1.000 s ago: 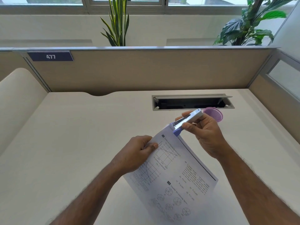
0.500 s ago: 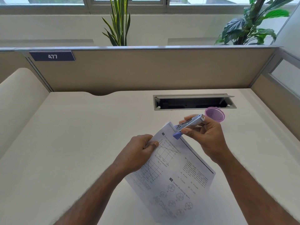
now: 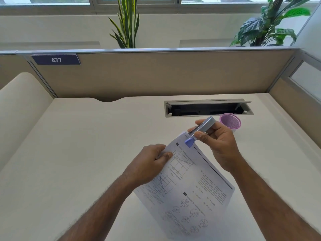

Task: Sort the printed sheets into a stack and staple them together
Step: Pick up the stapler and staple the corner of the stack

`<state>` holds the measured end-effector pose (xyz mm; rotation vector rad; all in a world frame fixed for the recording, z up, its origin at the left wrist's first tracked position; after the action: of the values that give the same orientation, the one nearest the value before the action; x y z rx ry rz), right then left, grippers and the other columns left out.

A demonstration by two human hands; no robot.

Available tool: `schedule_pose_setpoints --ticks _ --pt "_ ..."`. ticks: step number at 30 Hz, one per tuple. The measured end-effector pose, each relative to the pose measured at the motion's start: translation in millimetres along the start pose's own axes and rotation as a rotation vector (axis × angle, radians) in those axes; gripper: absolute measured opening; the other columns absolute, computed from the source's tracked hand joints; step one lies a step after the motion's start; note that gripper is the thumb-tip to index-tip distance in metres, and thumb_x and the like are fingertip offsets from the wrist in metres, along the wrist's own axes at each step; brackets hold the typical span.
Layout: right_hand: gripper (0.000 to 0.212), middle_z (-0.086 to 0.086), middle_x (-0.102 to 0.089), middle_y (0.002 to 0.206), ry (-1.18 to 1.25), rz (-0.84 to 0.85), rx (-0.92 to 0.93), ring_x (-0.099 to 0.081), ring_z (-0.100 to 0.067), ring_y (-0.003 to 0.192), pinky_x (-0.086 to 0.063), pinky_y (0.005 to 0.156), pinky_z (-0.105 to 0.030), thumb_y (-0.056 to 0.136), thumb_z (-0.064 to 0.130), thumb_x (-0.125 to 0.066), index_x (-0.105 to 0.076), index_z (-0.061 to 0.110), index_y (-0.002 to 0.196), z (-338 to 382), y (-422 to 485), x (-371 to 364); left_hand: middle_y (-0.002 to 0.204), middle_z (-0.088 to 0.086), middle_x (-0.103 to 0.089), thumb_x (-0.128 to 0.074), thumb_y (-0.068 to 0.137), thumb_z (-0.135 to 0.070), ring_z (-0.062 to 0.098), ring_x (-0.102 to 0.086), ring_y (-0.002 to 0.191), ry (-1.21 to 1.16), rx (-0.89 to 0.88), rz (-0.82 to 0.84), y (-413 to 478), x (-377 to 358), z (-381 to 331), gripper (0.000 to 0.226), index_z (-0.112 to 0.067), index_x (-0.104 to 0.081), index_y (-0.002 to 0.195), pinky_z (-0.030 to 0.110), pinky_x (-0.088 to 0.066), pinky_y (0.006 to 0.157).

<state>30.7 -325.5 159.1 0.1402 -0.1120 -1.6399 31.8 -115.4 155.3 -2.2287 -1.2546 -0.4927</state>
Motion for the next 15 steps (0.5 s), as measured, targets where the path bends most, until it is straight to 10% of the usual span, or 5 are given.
schedule_pose_setpoints --ticks 5,15 --pt "0.062 -0.001 -0.079 0.091 0.078 -0.013 -0.037 -0.073 -0.026 0.094 -0.057 0.080 -0.027 0.058 0.057 -0.081 -0.063 0.016 0.103 -3.5 1.4 -1.7 0.097 -0.004 -0.076 -0.045 0.102 -0.034 0.018 -0.073 0.085 -0.006 -0.006 0.008 0.3 -2.6 -1.1 0.027 -0.019 -0.068 0.106 0.040 -0.063 0.078" --pt "0.061 -0.002 -0.078 0.090 0.144 -0.029 -0.063 -0.073 -0.025 0.091 -0.056 0.079 -0.026 0.059 0.052 -0.081 -0.062 0.014 0.103 -4.1 2.0 -3.9 0.100 -0.004 -0.076 -0.045 0.102 -0.034 0.017 -0.073 0.085 -0.007 -0.013 0.021 1.3 -4.2 -1.2 0.028 -0.019 -0.068 0.108 0.035 -0.063 0.076"
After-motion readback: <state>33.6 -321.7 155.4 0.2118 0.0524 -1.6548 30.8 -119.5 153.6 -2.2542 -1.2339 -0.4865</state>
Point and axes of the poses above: each hand's wrist, its own y-axis towards the middle knuckle, its own x-axis out of the back of the hand, z = x × y, the point moved 3 cm from there along y, towards the middle knuckle
